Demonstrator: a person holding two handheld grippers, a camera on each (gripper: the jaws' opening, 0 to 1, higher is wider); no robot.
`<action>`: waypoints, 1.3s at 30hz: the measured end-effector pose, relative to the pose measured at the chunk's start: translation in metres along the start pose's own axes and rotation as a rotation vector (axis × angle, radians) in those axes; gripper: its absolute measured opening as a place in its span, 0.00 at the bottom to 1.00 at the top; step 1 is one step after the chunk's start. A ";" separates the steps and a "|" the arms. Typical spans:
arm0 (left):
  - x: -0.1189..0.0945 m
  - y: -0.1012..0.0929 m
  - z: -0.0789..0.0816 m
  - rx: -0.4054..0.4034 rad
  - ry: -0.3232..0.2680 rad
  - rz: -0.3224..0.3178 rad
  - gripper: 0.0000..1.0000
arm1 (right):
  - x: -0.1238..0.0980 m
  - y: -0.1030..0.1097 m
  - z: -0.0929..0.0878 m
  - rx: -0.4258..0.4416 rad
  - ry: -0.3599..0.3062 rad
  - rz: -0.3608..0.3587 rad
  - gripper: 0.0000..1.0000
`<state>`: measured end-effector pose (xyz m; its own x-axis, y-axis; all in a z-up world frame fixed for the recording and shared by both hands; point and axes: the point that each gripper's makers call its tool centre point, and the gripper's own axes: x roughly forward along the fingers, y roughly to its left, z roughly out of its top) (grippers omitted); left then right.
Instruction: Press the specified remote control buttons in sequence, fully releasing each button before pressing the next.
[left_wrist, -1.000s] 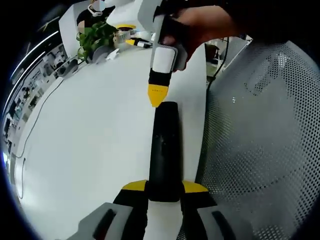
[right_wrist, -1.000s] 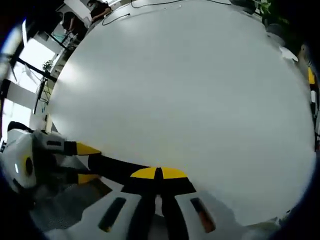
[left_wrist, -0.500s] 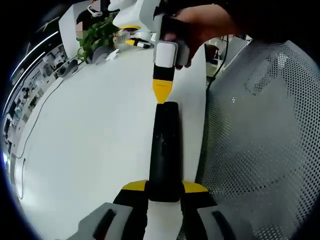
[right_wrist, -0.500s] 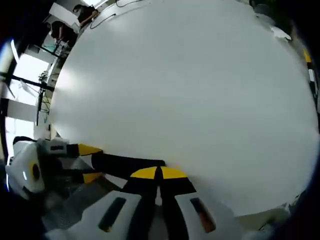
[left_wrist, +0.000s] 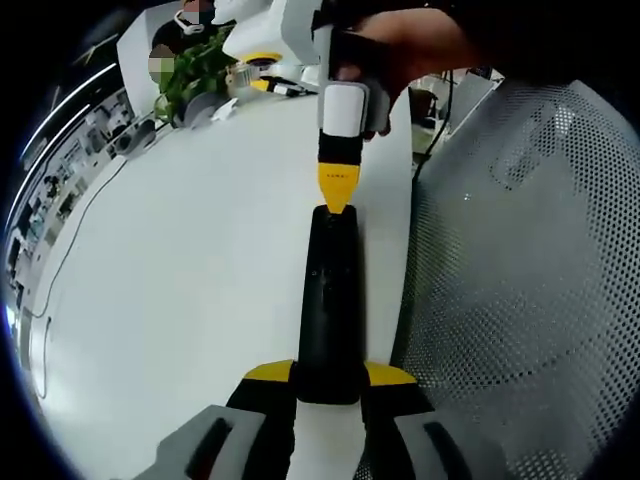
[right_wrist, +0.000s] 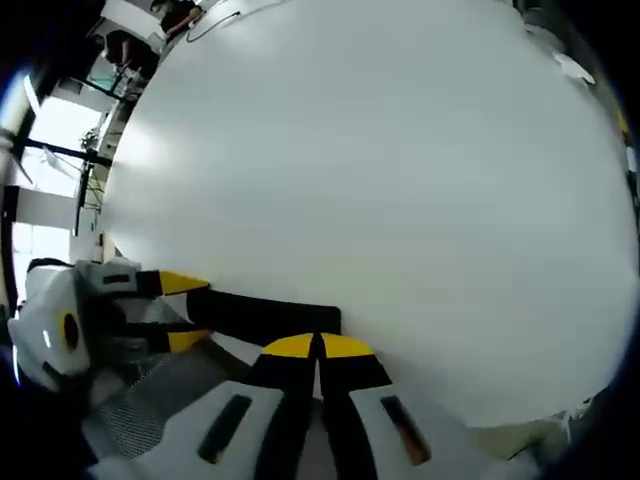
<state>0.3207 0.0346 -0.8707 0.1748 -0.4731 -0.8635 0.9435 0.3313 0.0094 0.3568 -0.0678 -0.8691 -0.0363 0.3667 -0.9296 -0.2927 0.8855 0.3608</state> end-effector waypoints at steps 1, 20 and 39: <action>0.000 0.000 0.000 0.000 0.000 0.000 0.25 | 0.000 0.000 0.000 -0.002 -0.001 0.000 0.00; 0.001 0.000 0.000 0.006 0.005 0.002 0.25 | -0.002 0.002 0.000 -0.071 -0.003 -0.063 0.00; 0.000 0.000 0.000 -0.001 0.003 0.003 0.25 | -0.002 0.013 -0.001 -0.032 0.004 0.004 0.00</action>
<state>0.3207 0.0340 -0.8708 0.1767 -0.4697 -0.8650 0.9427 0.3333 0.0116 0.3524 -0.0574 -0.8629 -0.0417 0.3690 -0.9285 -0.3227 0.8745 0.3620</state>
